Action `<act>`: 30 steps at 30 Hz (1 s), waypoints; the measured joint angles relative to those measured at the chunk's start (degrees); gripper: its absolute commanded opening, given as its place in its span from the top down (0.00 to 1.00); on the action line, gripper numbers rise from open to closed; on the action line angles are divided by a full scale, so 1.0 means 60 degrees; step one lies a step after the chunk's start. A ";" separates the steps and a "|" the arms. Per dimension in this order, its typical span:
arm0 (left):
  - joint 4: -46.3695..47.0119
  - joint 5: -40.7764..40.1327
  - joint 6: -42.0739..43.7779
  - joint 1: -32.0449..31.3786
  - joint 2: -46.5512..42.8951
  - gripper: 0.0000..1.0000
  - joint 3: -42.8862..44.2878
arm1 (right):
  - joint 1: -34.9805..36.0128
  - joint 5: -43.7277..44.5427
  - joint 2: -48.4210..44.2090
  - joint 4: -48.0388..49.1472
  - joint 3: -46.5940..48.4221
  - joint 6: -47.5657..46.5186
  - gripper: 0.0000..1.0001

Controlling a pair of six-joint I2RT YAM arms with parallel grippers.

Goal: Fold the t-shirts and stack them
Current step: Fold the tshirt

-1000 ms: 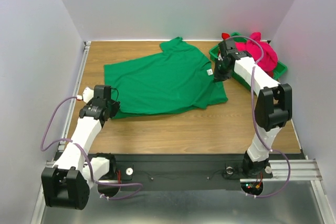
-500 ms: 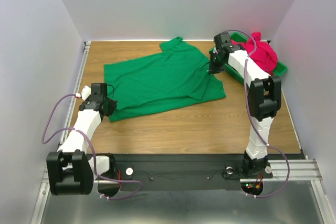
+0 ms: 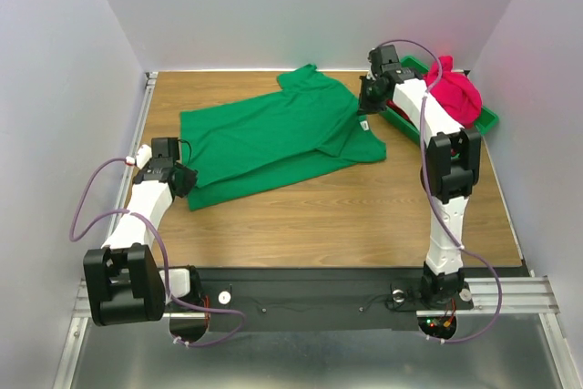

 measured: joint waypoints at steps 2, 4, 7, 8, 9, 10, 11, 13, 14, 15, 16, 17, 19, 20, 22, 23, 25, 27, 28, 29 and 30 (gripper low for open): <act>0.0007 0.0004 0.0036 0.0069 0.0000 1.00 0.0000 | 0.0011 -0.0044 0.0168 0.0007 0.0189 0.0004 1.00; 0.0022 0.0022 0.0087 0.0171 0.0004 1.00 0.0000 | 0.0018 -0.0073 0.0324 0.0007 0.0339 0.0004 1.00; 0.0098 0.0066 0.0204 0.0280 0.0069 1.00 0.0000 | 0.0022 -0.0113 0.0535 0.0011 0.0474 0.0011 0.99; 0.0146 0.0069 0.0240 0.0295 0.0131 1.00 0.0000 | 0.0022 -0.0124 0.0601 0.0007 0.0506 0.0011 0.96; 0.0164 0.0073 0.0262 0.0306 0.0175 0.98 0.0004 | 0.0022 -0.0127 0.0663 0.0007 0.0517 0.0011 0.91; 0.0175 0.0080 0.0317 0.0324 0.0288 0.88 0.0036 | 0.0022 -0.0131 0.0725 -0.0004 0.0525 0.0026 0.82; 0.0178 0.0084 0.0368 0.0339 0.0386 0.77 0.0095 | 0.0022 -0.0149 0.0805 -0.0066 0.0612 0.0033 0.61; 0.0175 0.0066 0.0412 0.0364 0.0605 0.39 0.0255 | 0.0022 -0.0211 0.0933 -0.0149 0.0820 0.0113 0.29; 0.0160 0.0033 0.0539 0.0386 0.0714 0.25 0.0390 | 0.0022 -0.0229 0.0976 -0.0160 0.0947 0.0182 0.21; 0.0131 -0.0004 0.0514 0.0404 0.0794 0.20 0.0546 | 0.0022 -0.0259 0.0984 -0.0164 0.1078 0.0171 0.16; 0.0106 -0.0076 0.0572 0.0419 0.0838 0.17 0.0699 | 0.0022 -0.0284 0.0984 -0.0175 0.1220 0.0168 0.13; 0.0095 -0.0164 0.0579 0.0423 0.0860 0.14 0.0882 | 0.0022 -0.0288 0.0976 -0.0164 0.1337 0.0193 0.13; 0.0047 -0.0353 0.0586 0.0441 0.0856 0.11 0.1213 | 0.0025 -0.0335 0.0918 -0.0087 0.1479 0.0182 0.13; 0.0055 -0.0463 0.0586 0.0444 0.0852 0.10 0.1373 | 0.0036 -0.0353 0.0871 -0.0095 0.1479 0.0182 0.13; 0.0076 -0.0656 0.0594 0.0444 0.0790 0.09 0.1599 | 0.0076 -0.0448 0.0630 -0.0084 0.1279 0.0182 0.14; 0.0087 -0.0758 0.0597 0.0444 0.0721 0.09 0.1643 | 0.0091 -0.0488 0.0488 -0.0062 0.1115 0.0182 0.16; 0.0080 -0.0816 0.0612 0.0415 0.0623 0.09 0.1643 | 0.0193 -0.0601 0.0025 -0.0073 0.0506 0.0175 0.19; 0.0098 -0.0823 0.0645 0.0364 0.0557 0.09 0.1643 | 0.0328 -0.0681 -0.0328 -0.0080 0.0018 0.0175 0.23; 0.0153 -0.0827 0.0663 0.0295 0.0543 0.09 0.1614 | 0.0466 -0.0743 -0.0568 -0.0066 -0.0317 0.0157 0.24; 0.0251 -0.0805 0.0681 0.0175 0.0495 0.09 0.1534 | 0.0616 -0.0769 -0.0758 -0.0026 -0.0637 0.0153 0.27; 0.0375 -0.0754 0.0703 0.0011 0.0466 0.09 0.1424 | 0.0729 -0.0783 -0.0867 -0.0036 -0.0856 0.0149 0.28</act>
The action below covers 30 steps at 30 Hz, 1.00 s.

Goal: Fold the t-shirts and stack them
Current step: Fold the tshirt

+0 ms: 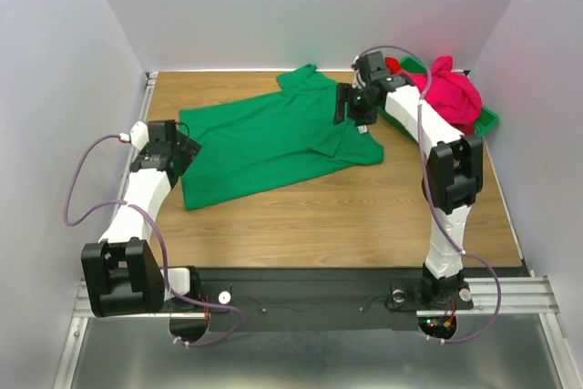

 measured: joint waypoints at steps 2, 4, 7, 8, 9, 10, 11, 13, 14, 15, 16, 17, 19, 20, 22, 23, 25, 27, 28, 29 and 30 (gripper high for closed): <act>0.0262 0.0069 0.0033 -0.0382 -0.0040 0.09 -0.0270 | 0.0386 -0.0055 -0.0204 0.0036 -0.0488 -0.0007 0.32; 0.0517 0.0262 0.0069 -0.0809 -0.0040 0.09 -0.0630 | 0.0732 -0.0091 -0.0219 0.0091 -0.0820 0.0011 0.34; 0.0812 0.0619 0.0135 -0.1246 -0.0040 0.09 -0.1060 | 0.1195 -0.0106 -0.0219 0.0157 -0.1439 0.0058 0.38; 0.0929 0.0736 0.0157 -0.1315 -0.0040 0.09 -0.1184 | 0.1264 -0.0124 -0.0219 0.0157 -0.1599 0.0080 0.40; 0.1049 0.0856 0.0182 -0.1366 -0.0040 0.09 -0.1282 | 0.1308 -0.0164 -0.0219 0.0164 -0.1781 0.0113 0.40; 0.1173 0.0973 0.0211 -0.1388 -0.0036 0.09 -0.1355 | 0.1322 -0.0164 -0.0219 0.0157 -0.1927 0.0124 0.41; 0.1279 0.1089 0.0259 -0.1435 -0.0018 0.09 -0.1417 | 0.1315 -0.0164 -0.0219 0.0160 -0.2065 0.0146 0.42; 0.1479 0.1253 0.0350 -0.1479 0.0044 0.09 -0.1468 | 0.1271 -0.0131 -0.0219 0.0200 -0.2251 0.0197 0.43; 0.1559 0.1293 0.0382 -0.1490 0.0080 0.09 -0.1494 | 0.1253 -0.0127 -0.0219 0.0248 -0.2328 0.0219 0.43; 0.1657 0.1344 0.0430 -0.1494 0.0098 0.09 -0.1512 | 0.1217 -0.0109 -0.0219 0.0302 -0.2401 0.0244 0.43; 0.1770 0.1413 0.0503 -0.1523 0.0215 0.09 -0.1588 | 0.1191 -0.0076 -0.0219 0.0364 -0.2477 0.0262 0.43; 0.1796 0.1439 0.0521 -0.1530 0.0255 0.09 -0.1603 | 0.1173 -0.0062 -0.0219 0.0372 -0.2492 0.0284 0.44; 0.1927 0.1512 0.0612 -0.1537 0.0382 0.09 -0.1705 | 0.1155 0.0004 -0.0219 0.0430 -0.2506 0.0295 0.44; 0.1934 0.1523 0.0641 -0.1537 0.0423 0.09 -0.1741 | 0.1158 0.0022 -0.0219 0.0463 -0.2506 0.0302 0.44; 0.1960 0.1559 0.0707 -0.1537 0.0484 0.09 -0.1836 | 0.1158 0.0095 -0.0215 0.0565 -0.2503 0.0313 0.44; 0.1960 0.1570 0.0736 -0.1537 0.0484 0.09 -0.1883 | 0.1158 0.0109 -0.0211 0.0586 -0.2499 0.0313 0.44; 0.1956 0.1577 0.0758 -0.1537 0.0484 0.09 -0.1902 | 0.1158 0.0138 -0.0189 0.0605 -0.2470 0.0313 0.45; 0.1996 0.1581 0.0776 -0.1537 0.0484 0.09 -0.1902 | 0.1158 0.0164 -0.0106 0.0641 -0.2401 0.0310 0.45; 0.2033 0.1585 0.0787 -0.1537 0.0484 0.09 -0.1909 | 0.1158 0.0168 -0.0022 0.0674 -0.2346 0.0313 0.46; 0.2062 0.1585 0.0790 -0.1537 0.0484 0.09 -0.1927 | 0.1158 0.0171 0.0051 0.0699 -0.2331 0.0313 0.46; 0.2113 0.1585 0.0794 -0.1537 0.0484 0.09 -0.1978 | 0.1158 0.0178 0.0153 0.0750 -0.2317 0.0310 0.46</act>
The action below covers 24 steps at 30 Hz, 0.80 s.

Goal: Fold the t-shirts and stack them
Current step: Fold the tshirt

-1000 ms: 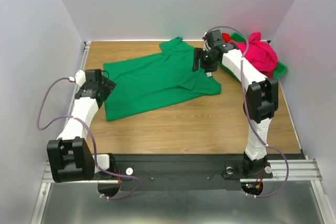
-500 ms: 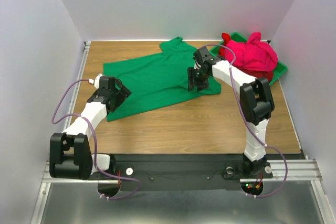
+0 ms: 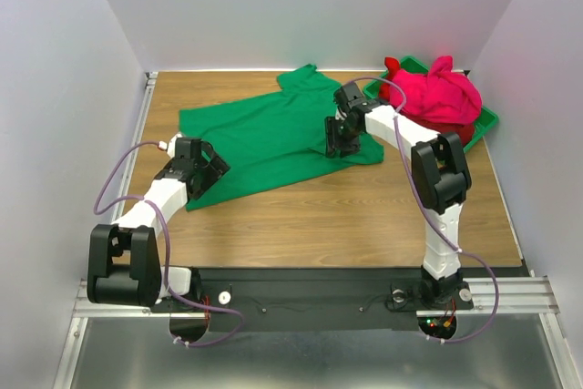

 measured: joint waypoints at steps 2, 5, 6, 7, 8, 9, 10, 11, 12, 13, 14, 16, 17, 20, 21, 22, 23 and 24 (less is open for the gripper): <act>-0.0004 0.0004 0.0000 0.0000 0.0000 0.09 -0.0066 | 0.0000 0.0011 0.0157 0.0044 0.0000 0.0000 0.46; 0.0025 0.0007 0.0018 0.0000 0.0000 0.09 -0.0135 | 0.0000 0.0015 0.0382 0.0087 0.0044 -0.0025 0.46; 0.0040 0.0007 0.0033 0.0000 0.0000 0.09 -0.0182 | 0.0000 0.0015 0.0452 0.0091 0.0091 -0.0029 0.47; 0.0044 0.0007 0.0044 0.0000 0.0000 0.09 -0.0219 | 0.0000 0.0018 0.0521 0.0095 0.0160 -0.0029 0.47; 0.0029 0.0011 0.0062 0.0000 0.0000 0.09 -0.0244 | 0.0000 0.0022 0.0579 0.0124 0.0229 -0.0033 0.48; 0.0044 0.0018 0.0073 0.0000 0.0000 0.09 -0.0284 | 0.0000 0.0018 0.0619 0.0149 0.0280 -0.0029 0.48; 0.0044 0.0022 0.0095 0.0000 -0.0004 0.09 -0.0328 | 0.0000 0.0022 0.0670 0.0153 0.0372 -0.0029 0.48; 0.0036 0.0022 0.0124 0.0000 -0.0022 0.09 -0.0390 | 0.0000 0.0022 0.0696 0.0168 0.0441 -0.0029 0.48; 0.0036 0.0022 0.0146 0.0000 -0.0033 0.09 -0.0474 | 0.0000 0.0025 0.0721 0.0175 0.0510 -0.0029 0.48; 0.0036 0.0022 0.0164 0.0000 -0.0055 0.09 -0.0539 | 0.0000 0.0036 0.0739 0.0175 0.0616 -0.0029 0.48; 0.0029 0.0022 0.0182 0.0000 -0.0117 0.09 -0.0670 | 0.0000 0.0051 0.0747 0.0182 0.0674 -0.0033 0.49; -0.0047 0.0022 0.0211 0.0000 -0.0255 0.09 -0.0860 | 0.0000 0.0066 0.0783 0.0237 0.0827 -0.0040 0.50; -0.0062 0.0022 0.0215 0.0000 -0.0335 0.09 -0.0954 | 0.0000 0.0066 0.0820 0.0259 0.0907 -0.0055 0.51; -0.0120 0.0022 0.0211 0.0000 -0.0568 0.09 -0.1169 | 0.0000 0.0069 0.0951 0.0368 0.0984 -0.0073 0.60; -0.0146 0.0022 0.0211 0.0000 -0.0630 0.09 -0.1202 | 0.0000 0.0073 0.0991 0.0368 0.0984 -0.0073 0.63; -0.0146 0.0022 0.0211 0.0000 -0.0663 0.09 -0.1224 | 0.0000 0.0087 0.1016 0.0372 0.0984 -0.0091 0.67; -0.0149 0.0022 0.0211 0.0000 -0.0685 0.09 -0.1235 | 0.0000 0.0095 0.1064 0.0372 0.0984 -0.0102 0.77; -0.0168 0.0022 0.0211 0.0000 -0.0699 0.09 -0.1239 | 0.0000 0.0102 0.1086 0.0372 0.0984 -0.0098 0.82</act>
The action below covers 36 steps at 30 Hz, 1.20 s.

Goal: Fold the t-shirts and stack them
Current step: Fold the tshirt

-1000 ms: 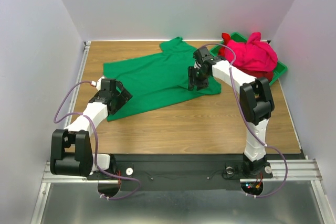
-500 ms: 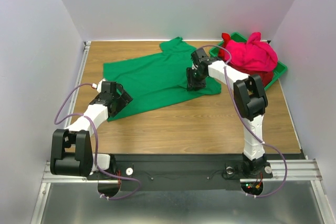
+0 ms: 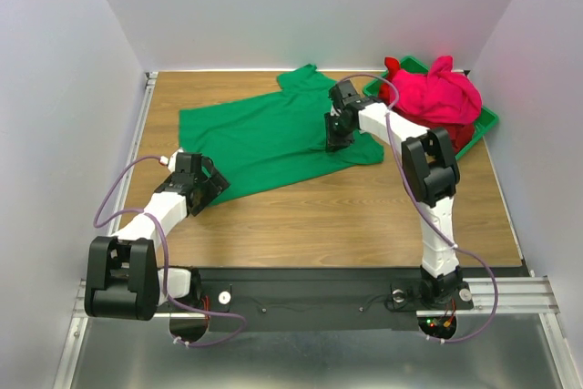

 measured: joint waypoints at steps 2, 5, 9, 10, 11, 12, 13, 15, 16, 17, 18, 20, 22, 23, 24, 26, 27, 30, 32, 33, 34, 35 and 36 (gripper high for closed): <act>-0.0004 0.0000 0.0004 0.0000 -0.0007 0.09 0.0000 | 0.0000 0.0022 0.0087 -0.0018 0.0124 -0.0007 0.90; -0.0011 0.0000 0.0004 0.0000 -0.0007 0.09 0.0000 | 0.0004 0.0029 0.0233 -0.0022 0.0477 0.0000 0.93; -0.0011 0.0000 0.0004 0.0000 -0.0007 0.09 0.0000 | 0.0007 0.0058 0.0317 -0.0004 0.0954 -0.0004 0.93; -0.0011 0.0000 0.0004 0.0000 -0.0007 0.09 0.0000 | 0.0011 0.0062 0.0361 -0.0004 0.1107 0.0000 0.93; -0.0015 0.0000 0.0004 0.0000 -0.0007 0.09 0.0000 | 0.0011 0.0062 0.0408 -0.0004 0.1260 0.0000 0.93; -0.0011 0.0000 0.0004 0.0000 -0.0007 0.09 0.0000 | 0.0015 0.0062 0.0484 0.0022 0.1486 0.0000 0.92; -0.0007 0.0000 0.0004 0.0000 -0.0007 0.09 -0.0011 | 0.0018 0.0062 0.0521 0.0015 0.1570 0.0004 0.91; -0.0007 0.0000 0.0004 0.0000 -0.0007 0.09 -0.0051 | 0.0044 0.0058 0.0685 0.0004 0.1902 0.0011 0.87; -0.0007 0.0000 0.0004 0.0000 -0.0007 0.09 -0.0058 | 0.0058 0.0055 0.0772 0.0011 0.2051 0.0026 0.86; -0.0004 0.0000 0.0004 0.0000 -0.0007 0.09 -0.0058 | 0.0080 0.0033 0.0914 -0.0007 0.2269 0.0033 0.83; -0.0004 0.0000 0.0004 0.0000 -0.0007 0.09 -0.0058 | 0.0117 0.0015 0.1067 -0.0007 0.2492 0.0036 0.82; -0.0004 0.0000 0.0011 0.0000 -0.0007 0.09 -0.0058 | 0.0175 -0.0044 0.1319 0.0011 0.2809 0.0040 0.77; -0.0004 0.0004 0.0022 0.0000 -0.0007 0.09 -0.0058 | 0.0251 -0.0131 0.1577 0.0004 0.3158 0.0058 0.68; -0.0004 0.0004 0.0029 0.0000 -0.0007 0.09 -0.0058 | 0.0273 -0.0193 0.1683 0.0004 0.3319 0.0062 0.63; -0.0004 0.0004 0.0029 0.0000 -0.0007 0.09 -0.0058 | 0.0313 -0.0273 0.1778 0.0007 0.3461 0.0069 0.54; -0.0004 0.0007 0.0029 0.0000 -0.0007 0.09 -0.0058 | 0.0379 -0.0463 0.1912 0.0000 0.3738 0.0018 0.45; -0.0004 0.0007 0.0029 0.0000 -0.0004 0.09 -0.0058 | 0.0419 -0.0514 0.1923 0.0000 0.3836 0.0033 0.40; -0.0004 0.0007 0.0029 0.0000 -0.0004 0.09 -0.0058 | 0.0525 -0.0634 0.1923 0.0015 0.4058 -0.0058 0.34; -0.0004 0.0007 0.0029 0.0000 -0.0004 0.09 -0.0058 | 0.0579 -0.0637 0.1905 0.0029 0.4116 -0.0117 0.32; -0.0004 0.0011 0.0033 0.0000 0.0000 0.09 -0.0058 | 0.0612 -0.0601 0.1883 0.0015 0.4116 -0.0157 0.31; 0.0000 0.0011 0.0033 0.0000 0.0000 0.09 -0.0058 | 0.0627 -0.0565 0.1869 0.0007 0.4116 -0.0182 0.30; 0.0000 0.0011 0.0033 0.0000 0.0000 0.09 -0.0058 | 0.0637 -0.0492 0.1825 0.0018 0.4076 -0.0186 0.29; 0.0004 0.0015 0.0036 0.0000 0.0004 0.09 -0.0058 | 0.0656 -0.0368 0.1701 0.0000 0.3971 -0.0197 0.27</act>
